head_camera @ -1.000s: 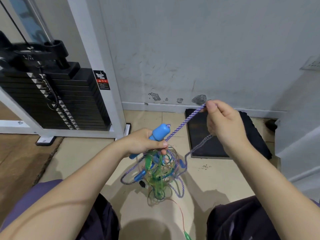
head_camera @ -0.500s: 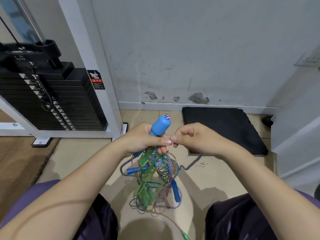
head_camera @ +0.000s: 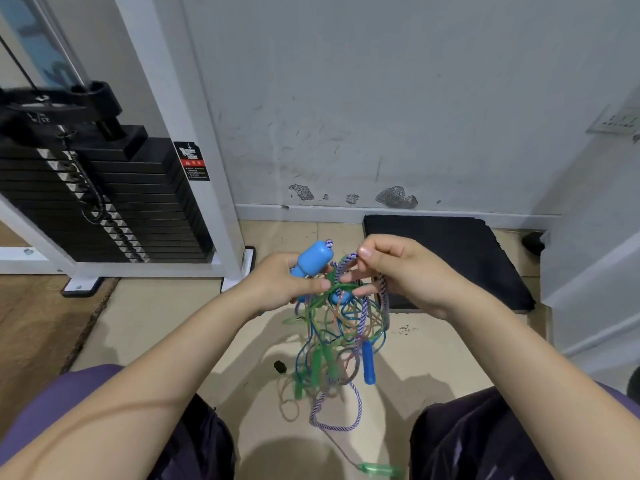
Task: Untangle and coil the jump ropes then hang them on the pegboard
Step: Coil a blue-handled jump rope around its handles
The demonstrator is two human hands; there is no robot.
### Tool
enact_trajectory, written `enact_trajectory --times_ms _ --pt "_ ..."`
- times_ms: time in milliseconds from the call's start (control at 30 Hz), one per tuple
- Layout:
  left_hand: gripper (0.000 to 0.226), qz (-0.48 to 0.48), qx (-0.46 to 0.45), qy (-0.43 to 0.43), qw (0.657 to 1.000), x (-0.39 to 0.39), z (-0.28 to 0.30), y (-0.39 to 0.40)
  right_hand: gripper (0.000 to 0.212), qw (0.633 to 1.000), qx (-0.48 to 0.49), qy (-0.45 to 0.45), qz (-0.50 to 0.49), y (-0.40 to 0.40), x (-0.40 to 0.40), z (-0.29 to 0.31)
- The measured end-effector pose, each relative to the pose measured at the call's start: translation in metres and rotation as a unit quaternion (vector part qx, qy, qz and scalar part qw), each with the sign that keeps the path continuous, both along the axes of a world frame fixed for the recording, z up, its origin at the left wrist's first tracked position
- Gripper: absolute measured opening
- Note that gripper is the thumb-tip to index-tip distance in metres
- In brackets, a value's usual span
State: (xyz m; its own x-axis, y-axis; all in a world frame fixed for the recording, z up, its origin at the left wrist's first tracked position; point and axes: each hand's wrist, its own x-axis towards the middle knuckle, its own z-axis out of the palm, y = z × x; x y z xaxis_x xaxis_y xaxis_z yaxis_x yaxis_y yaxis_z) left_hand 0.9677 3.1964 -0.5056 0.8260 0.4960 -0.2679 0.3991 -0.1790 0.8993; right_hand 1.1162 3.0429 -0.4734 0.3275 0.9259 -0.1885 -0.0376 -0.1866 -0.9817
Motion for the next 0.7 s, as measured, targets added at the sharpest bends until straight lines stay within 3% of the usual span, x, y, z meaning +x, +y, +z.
enact_trajectory --times_ms 100,267,333,533,700 --pt "0.017 -0.020 0.002 -0.010 1.000 0.003 0.002 -0.005 0.025 0.999 0.032 0.034 -0.017 0.000 -0.002 0.004" --pt "0.045 -0.004 0.098 -0.047 0.994 0.006 0.000 -0.001 0.032 0.987 0.088 0.114 -0.067 0.002 -0.002 0.008" --pt "0.037 0.015 0.109 -0.057 0.992 0.005 0.002 0.002 0.033 0.983 0.095 0.124 -0.096 0.002 -0.001 0.011" --pt "0.020 0.041 0.112 -0.103 0.988 0.001 0.016 0.004 0.037 0.977 0.077 0.095 -0.177 0.001 0.003 0.012" --pt "0.020 0.031 0.110 -0.084 0.990 -0.003 0.020 0.008 0.024 0.991 -0.024 -0.024 -0.129 -0.001 0.007 0.008"
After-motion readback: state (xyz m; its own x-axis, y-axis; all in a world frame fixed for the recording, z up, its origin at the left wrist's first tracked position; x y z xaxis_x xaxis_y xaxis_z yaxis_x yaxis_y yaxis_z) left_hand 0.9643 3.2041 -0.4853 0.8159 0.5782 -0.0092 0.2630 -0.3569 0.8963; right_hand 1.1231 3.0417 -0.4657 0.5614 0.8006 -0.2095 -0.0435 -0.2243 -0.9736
